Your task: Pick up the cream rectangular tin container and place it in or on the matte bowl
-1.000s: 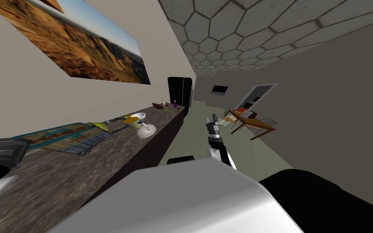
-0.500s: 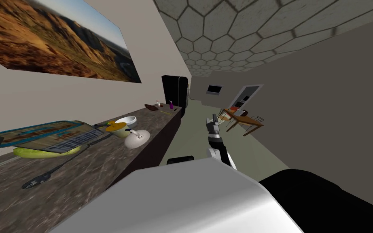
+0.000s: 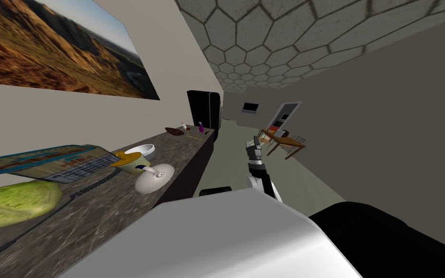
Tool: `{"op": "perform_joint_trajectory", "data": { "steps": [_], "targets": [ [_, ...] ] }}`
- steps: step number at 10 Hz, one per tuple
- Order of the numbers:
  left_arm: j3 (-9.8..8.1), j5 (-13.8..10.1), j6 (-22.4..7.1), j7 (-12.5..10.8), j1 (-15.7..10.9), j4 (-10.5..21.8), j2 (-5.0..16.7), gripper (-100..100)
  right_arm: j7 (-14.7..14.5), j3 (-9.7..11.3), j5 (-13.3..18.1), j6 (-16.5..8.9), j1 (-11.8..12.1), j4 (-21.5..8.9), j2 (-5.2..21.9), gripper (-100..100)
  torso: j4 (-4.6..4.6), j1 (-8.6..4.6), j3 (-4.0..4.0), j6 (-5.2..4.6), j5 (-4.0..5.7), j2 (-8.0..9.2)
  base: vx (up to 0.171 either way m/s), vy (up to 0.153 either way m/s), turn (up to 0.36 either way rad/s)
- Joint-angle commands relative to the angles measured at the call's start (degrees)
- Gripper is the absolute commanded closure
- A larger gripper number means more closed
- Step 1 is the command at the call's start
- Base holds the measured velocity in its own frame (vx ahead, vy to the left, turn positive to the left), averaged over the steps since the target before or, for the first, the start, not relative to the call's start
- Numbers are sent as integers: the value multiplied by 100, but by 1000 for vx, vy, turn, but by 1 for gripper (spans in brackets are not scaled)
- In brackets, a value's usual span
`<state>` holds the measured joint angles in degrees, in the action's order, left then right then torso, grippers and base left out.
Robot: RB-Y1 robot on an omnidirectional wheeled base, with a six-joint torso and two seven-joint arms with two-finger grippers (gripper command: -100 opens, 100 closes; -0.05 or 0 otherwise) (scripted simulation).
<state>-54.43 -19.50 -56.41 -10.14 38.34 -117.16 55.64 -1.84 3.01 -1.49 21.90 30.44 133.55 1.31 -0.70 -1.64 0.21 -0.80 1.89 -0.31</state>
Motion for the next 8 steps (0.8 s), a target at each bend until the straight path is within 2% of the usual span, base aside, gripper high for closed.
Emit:
{"op": "perform_joint_trajectory", "data": {
  "steps": [1, 5, 7, 8],
  "targets": [
    [31, -161, -68, -23, 101, 92, 228, 100, 0, 0, 0, 0, 0, 0, 0, 0, 0, 0, 0, 0, 0, 0, 116, 100, -179],
    [183, -461, -182, -48, 366, 342, 636, 100, 0, 0, 0, 0, 0, 0, 0, 0, 45, 81, -98, -100, -37, -150, 112, 96, -153],
    [351, -629, -205, -54, 548, 535, 859, 100, 0, 0, 0, 0, 0, 0, 0, 0, 63, 114, -136, -133, -57, -209, 123, 124, -159],
    [311, -555, -180, -47, 491, 522, 788, 100, 0, -1, 0, 0, 0, 0, 1, 0, 77, 146, -161, -160, -78, -246, 43, 68, -47]
  ]
}}
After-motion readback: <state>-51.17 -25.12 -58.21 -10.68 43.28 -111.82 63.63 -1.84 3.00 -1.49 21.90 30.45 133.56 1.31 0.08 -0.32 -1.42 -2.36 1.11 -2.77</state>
